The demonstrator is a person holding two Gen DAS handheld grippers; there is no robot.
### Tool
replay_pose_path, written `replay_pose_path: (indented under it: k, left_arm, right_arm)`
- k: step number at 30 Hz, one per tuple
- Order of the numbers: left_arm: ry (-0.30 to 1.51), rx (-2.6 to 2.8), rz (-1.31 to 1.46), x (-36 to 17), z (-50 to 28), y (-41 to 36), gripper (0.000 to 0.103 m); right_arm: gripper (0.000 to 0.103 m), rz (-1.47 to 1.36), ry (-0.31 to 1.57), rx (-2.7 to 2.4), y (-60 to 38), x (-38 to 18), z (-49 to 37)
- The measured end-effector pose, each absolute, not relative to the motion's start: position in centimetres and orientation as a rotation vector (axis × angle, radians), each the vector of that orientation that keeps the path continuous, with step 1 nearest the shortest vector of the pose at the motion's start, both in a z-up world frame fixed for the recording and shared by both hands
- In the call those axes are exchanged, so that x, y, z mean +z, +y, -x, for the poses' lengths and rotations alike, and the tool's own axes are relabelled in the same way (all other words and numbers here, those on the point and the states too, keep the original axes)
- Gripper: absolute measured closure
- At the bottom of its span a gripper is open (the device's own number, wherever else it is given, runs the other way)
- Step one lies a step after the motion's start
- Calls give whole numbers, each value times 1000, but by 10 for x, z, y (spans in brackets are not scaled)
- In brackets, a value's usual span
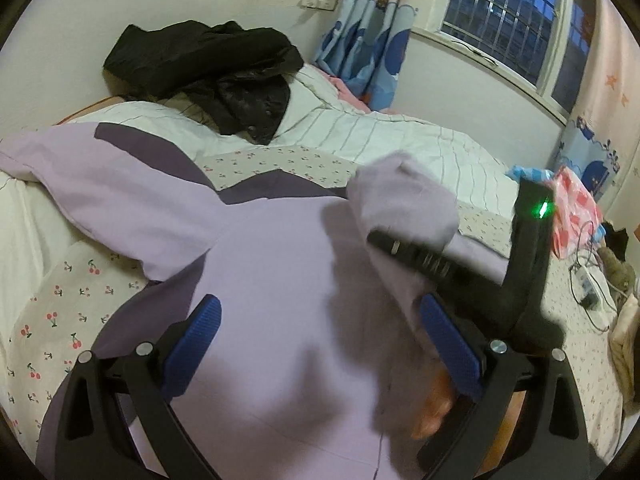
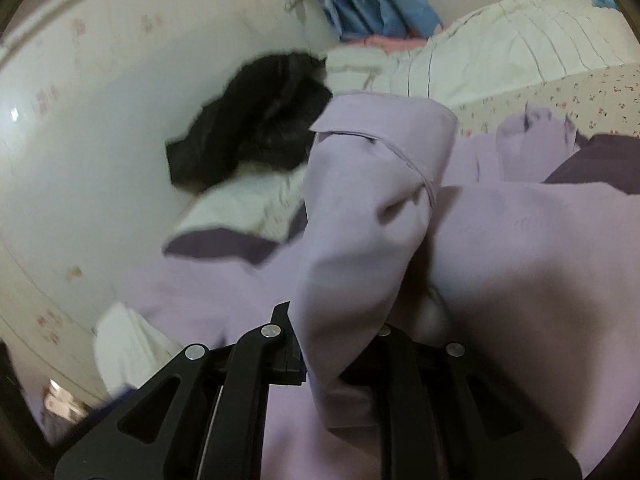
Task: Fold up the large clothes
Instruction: 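Lay the held sleeve across the jacket front and open the right gripper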
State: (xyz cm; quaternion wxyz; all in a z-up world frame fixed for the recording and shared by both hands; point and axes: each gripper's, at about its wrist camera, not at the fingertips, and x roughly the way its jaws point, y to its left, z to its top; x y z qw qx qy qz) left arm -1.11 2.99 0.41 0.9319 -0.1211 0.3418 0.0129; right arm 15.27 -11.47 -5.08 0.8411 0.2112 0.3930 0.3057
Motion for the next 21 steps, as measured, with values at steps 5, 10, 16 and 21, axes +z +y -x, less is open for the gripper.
replay_pose_path:
  k: [5,10,16,21]
  left_arm:
    - [710,63,310,2,6,52,7]
    - [732,76,364,-2,1,64,7]
    - [738,80,402,-4,0,72,7]
    - [719,95,430,-1,2,80,7]
  right_arm:
    - [85,-290,911,629,-86,-74,-143]
    - [58,-178,942,631,-61,-76,-132]
    - [49,-11,936,595,-35,-66,-116]
    - [49,88,893,519,-37,-50,-101]
